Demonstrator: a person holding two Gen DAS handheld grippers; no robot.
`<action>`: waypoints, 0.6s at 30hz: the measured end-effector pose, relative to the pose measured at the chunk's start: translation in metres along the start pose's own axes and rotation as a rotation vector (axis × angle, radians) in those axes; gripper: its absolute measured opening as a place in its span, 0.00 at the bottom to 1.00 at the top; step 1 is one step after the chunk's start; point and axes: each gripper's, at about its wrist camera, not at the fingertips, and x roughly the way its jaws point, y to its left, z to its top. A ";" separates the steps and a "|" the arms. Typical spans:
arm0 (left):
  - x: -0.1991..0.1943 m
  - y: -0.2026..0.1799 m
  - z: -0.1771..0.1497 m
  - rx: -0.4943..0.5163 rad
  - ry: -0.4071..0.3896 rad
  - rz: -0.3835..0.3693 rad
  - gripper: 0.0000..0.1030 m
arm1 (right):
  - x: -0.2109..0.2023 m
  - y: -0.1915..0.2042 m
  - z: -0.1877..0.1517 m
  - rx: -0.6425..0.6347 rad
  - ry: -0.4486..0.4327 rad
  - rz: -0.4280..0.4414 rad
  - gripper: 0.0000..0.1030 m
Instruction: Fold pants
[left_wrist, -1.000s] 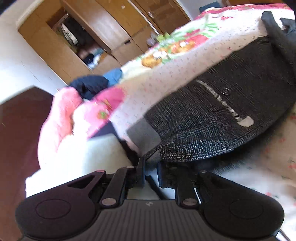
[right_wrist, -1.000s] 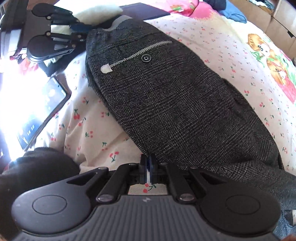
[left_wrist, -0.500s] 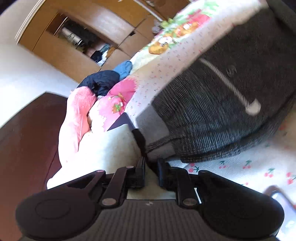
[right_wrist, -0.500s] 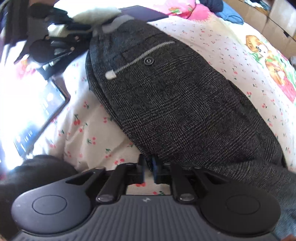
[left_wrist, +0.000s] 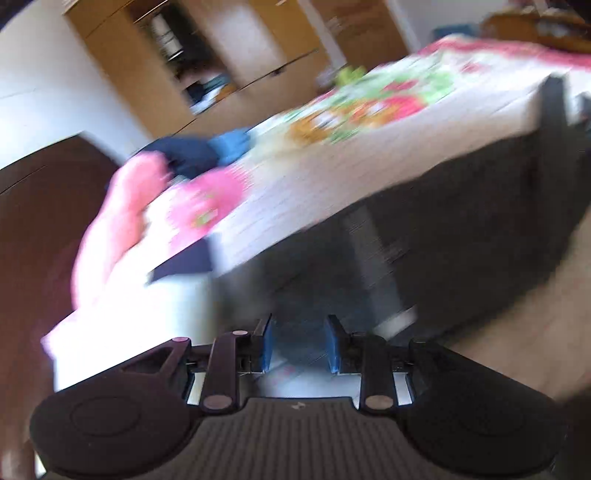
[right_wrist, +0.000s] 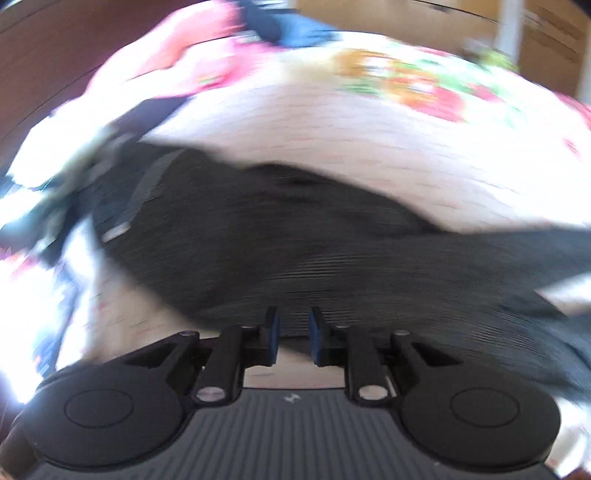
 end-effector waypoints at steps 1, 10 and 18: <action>0.003 -0.014 0.010 -0.001 -0.019 -0.064 0.42 | -0.002 -0.021 0.002 0.064 -0.005 -0.033 0.21; 0.037 -0.154 0.082 0.094 -0.161 -0.388 0.42 | -0.008 -0.207 -0.024 0.642 -0.118 -0.148 0.26; 0.054 -0.202 0.114 0.140 -0.198 -0.451 0.45 | -0.072 -0.266 -0.098 0.760 -0.253 -0.328 0.29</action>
